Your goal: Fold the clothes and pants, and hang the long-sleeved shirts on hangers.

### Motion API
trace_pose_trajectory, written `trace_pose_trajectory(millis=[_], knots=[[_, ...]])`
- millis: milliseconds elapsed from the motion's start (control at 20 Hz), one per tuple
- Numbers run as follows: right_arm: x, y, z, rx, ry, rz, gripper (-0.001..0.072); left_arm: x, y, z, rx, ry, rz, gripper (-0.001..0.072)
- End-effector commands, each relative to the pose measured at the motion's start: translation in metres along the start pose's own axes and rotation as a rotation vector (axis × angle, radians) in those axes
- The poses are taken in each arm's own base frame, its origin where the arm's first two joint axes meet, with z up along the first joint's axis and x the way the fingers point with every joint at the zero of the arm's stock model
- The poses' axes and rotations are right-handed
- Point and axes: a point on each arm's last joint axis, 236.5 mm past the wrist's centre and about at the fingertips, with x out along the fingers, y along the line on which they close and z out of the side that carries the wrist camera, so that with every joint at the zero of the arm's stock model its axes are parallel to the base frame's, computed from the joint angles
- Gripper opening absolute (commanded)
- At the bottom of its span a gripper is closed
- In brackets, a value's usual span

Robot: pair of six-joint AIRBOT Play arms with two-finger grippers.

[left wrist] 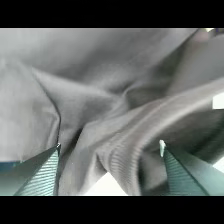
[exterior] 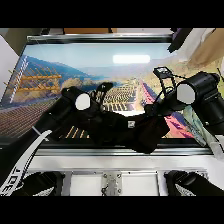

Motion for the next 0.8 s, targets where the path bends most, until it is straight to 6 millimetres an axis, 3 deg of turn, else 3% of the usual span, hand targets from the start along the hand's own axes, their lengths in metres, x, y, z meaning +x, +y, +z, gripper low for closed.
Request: trace_pose_trajectory(millis=[0, 150, 350, 750], knots=[[0.000, 0.000, -0.001, -0.001, 0.003, 0.001, 0.0019, -0.059, -0.015, 0.030, 0.029, -0.161, -0.041, 0.0687], [0.000, 0.000, -0.001, -0.001, 0.003, 0.000, 0.0019, -0.107, -0.009, 0.049, 0.018, -0.297, -0.044, 0.0687], [0.000, 0.000, -0.001, -0.001, 0.003, 0.001, 0.0019, -0.147, 0.037, 0.059, -0.077, -0.401, 0.014, 0.0687], [0.000, 0.000, -0.001, -0.001, 0.003, 0.000, 0.0020, -0.170, 0.117, 0.046, -0.277, -0.386, 0.107, 0.0686]])
